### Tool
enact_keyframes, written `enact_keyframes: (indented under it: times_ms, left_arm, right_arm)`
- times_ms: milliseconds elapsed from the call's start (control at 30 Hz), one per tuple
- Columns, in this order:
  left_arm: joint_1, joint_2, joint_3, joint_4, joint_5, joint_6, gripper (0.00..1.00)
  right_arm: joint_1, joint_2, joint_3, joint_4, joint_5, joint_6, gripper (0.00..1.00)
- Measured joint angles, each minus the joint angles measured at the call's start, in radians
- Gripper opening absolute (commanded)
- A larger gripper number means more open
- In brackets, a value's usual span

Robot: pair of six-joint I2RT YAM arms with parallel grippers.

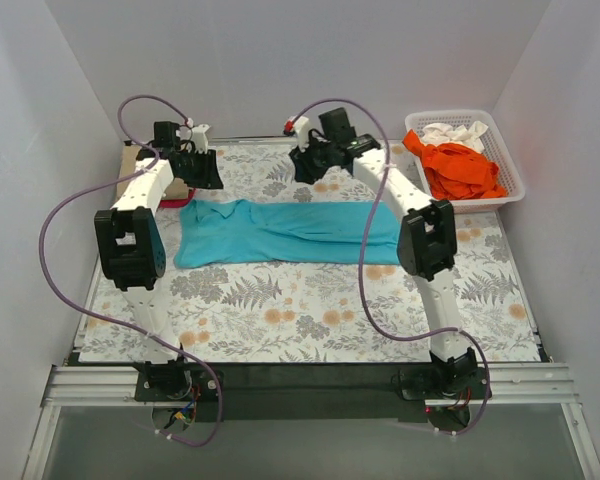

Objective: Fold and stack the t-shirts
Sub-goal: Fold the tshirt

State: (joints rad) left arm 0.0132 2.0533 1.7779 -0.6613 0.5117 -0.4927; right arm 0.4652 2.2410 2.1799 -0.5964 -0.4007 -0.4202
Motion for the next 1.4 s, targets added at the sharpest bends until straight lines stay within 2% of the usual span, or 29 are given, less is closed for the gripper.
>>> enact_keyframes:
  times_ms: [167,300,567,867,933,1033,1067,1133,1167,1233,1267,1400]
  left_arm:
    - [-0.010,-0.003,-0.099,0.007,0.000,0.033,0.31]
    - [-0.030,-0.003,-0.119,0.011,0.003,0.056,0.34]
    - [-0.035,-0.003,-0.206,0.041,-0.029,0.106,0.36]
    - [-0.035,-0.003,-0.214,0.063,-0.050,0.114,0.39]
    - [-0.035,-0.003,-0.214,0.063,-0.050,0.121,0.39]
    - [-0.037,-0.003,-0.216,0.064,-0.052,0.135,0.39]
    - [-0.039,-0.003,-0.217,0.063,-0.054,0.139,0.39]
    - [-0.046,-0.003,-0.220,0.064,-0.061,0.146,0.39]
    - [-0.050,-0.003,-0.222,0.064,-0.066,0.150,0.38]
    - [-0.062,-0.003,-0.227,0.068,-0.079,0.157,0.38]
    - [-0.067,-0.002,-0.228,0.069,-0.084,0.161,0.38]
    - [-0.090,0.004,-0.234,0.083,-0.122,0.174,0.34]
  right_arm:
    - [0.109,0.151,0.013,0.131,0.000,0.121,0.40]
    - [0.159,0.193,-0.023,0.252,0.004,0.205,0.48]
    - [0.199,0.237,-0.024,0.475,0.048,0.323,0.54]
    - [0.210,0.312,-0.024,0.552,0.095,0.373,0.59]
    - [0.210,0.323,-0.024,0.558,0.103,0.372,0.55]
    - [0.210,0.336,-0.024,0.568,0.110,0.370,0.43]
    - [0.210,0.338,-0.024,0.569,0.110,0.369,0.36]
    - [0.210,0.340,-0.024,0.570,0.110,0.368,0.28]
    - [0.210,0.340,-0.024,0.570,0.109,0.368,0.20]
    - [0.210,0.340,-0.024,0.572,0.110,0.364,0.13]
    - [0.210,0.340,-0.024,0.573,0.110,0.364,0.05]
    - [0.210,0.340,-0.024,0.574,0.111,0.364,0.01]
